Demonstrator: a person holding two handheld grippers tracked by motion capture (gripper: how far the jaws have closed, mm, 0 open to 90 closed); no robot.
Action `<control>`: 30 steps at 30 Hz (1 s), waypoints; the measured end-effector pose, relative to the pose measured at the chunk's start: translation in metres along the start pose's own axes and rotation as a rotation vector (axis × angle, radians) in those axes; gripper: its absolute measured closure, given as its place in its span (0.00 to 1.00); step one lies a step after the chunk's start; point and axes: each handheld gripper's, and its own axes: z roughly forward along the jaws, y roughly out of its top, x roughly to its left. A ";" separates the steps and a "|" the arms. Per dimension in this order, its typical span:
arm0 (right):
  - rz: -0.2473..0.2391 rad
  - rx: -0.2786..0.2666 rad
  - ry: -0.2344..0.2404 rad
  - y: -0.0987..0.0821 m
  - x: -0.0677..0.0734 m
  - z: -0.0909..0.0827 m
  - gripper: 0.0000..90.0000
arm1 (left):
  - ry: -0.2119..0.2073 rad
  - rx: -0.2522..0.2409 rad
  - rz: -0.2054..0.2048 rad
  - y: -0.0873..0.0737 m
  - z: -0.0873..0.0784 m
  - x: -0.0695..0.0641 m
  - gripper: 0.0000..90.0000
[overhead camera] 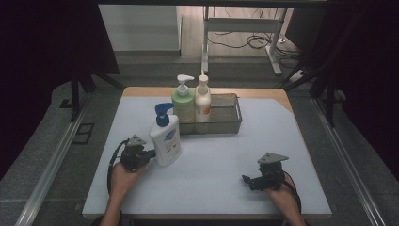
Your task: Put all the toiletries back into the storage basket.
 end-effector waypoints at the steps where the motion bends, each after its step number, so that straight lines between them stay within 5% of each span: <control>1: 0.000 0.000 0.000 0.000 0.000 0.000 0.00 | -0.005 -0.003 -0.004 -0.001 0.000 0.000 1.00; 30: 0.001 0.001 0.000 0.000 0.000 0.000 0.00 | -0.106 0.049 0.076 -0.009 0.002 -0.043 1.00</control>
